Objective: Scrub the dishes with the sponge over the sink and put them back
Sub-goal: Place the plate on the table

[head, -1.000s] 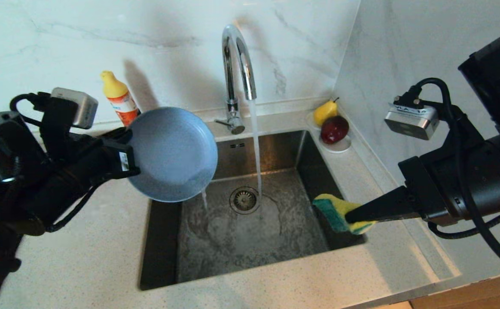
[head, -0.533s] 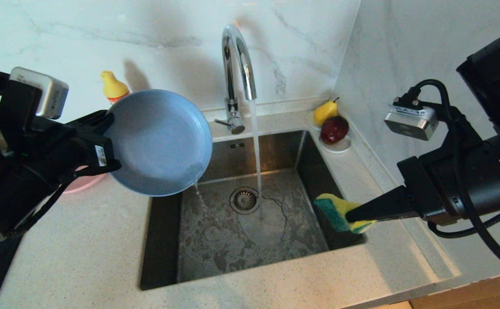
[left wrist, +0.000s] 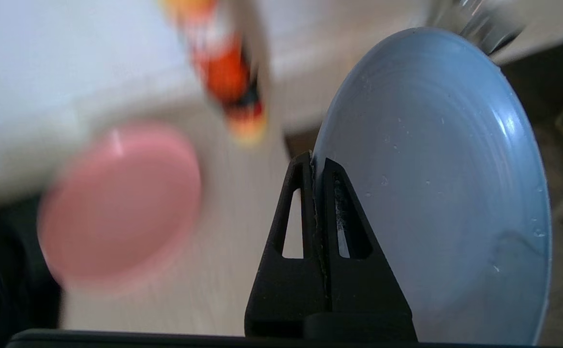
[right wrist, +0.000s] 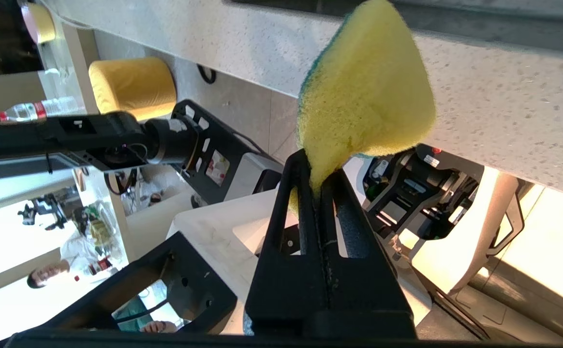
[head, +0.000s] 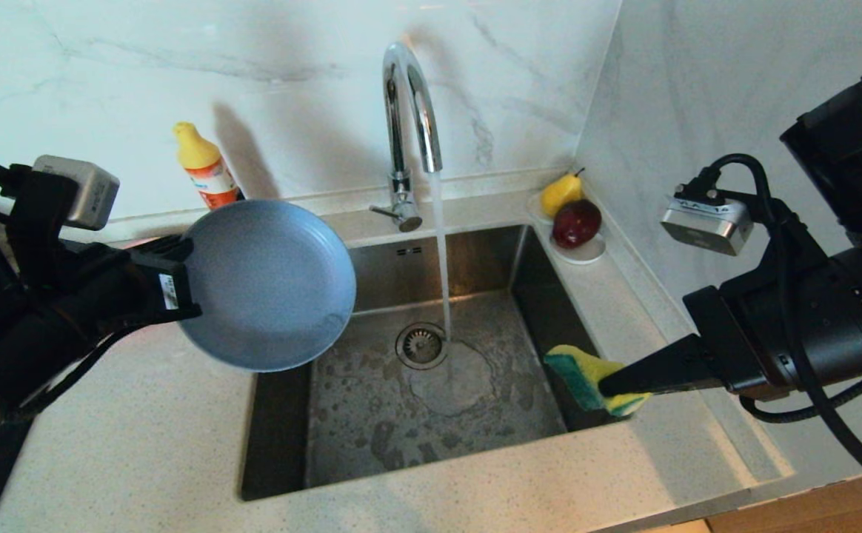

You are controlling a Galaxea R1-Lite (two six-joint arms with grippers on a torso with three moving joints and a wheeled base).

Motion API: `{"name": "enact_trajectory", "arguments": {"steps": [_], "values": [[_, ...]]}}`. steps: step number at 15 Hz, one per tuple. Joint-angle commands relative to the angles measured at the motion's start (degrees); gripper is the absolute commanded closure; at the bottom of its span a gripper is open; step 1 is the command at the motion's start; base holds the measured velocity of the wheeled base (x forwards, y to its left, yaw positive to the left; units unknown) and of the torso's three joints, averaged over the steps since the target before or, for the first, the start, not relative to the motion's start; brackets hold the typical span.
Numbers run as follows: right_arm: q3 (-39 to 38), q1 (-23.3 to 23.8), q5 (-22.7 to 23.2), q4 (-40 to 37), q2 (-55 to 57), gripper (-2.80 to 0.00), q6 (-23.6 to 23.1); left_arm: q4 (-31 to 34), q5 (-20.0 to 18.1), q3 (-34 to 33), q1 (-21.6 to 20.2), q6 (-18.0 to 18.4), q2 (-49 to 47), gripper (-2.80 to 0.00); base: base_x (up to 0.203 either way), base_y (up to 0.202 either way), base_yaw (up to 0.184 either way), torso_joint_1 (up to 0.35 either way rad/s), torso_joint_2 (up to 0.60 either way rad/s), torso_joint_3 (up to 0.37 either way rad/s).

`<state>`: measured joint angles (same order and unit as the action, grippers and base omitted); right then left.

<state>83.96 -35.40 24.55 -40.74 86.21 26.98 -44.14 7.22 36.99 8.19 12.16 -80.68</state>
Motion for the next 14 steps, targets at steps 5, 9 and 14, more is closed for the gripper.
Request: {"name": "enact_trajectory", "arguments": {"steps": [5,9,14], "values": [[-0.28,0.77,0.23,-0.14,0.54,0.00,0.08,40.56,-6.33,13.78,-12.74,-17.99,3.92,0.00,0.000,0.000,0.000,0.000,0.00,0.000],[-0.28,1.39,0.23,-0.22,1.07,0.00,0.00,45.82,-8.39,14.59,-21.43,-23.35,4.46,0.00,0.000,0.000,0.000,0.000,0.00,0.000],[-0.19,2.09,0.15,-0.13,1.24,0.00,-0.17,46.17,-12.55,13.38,-30.84,-25.27,3.94,0.00,0.000,0.000,0.000,0.000,0.00,0.000]]}}
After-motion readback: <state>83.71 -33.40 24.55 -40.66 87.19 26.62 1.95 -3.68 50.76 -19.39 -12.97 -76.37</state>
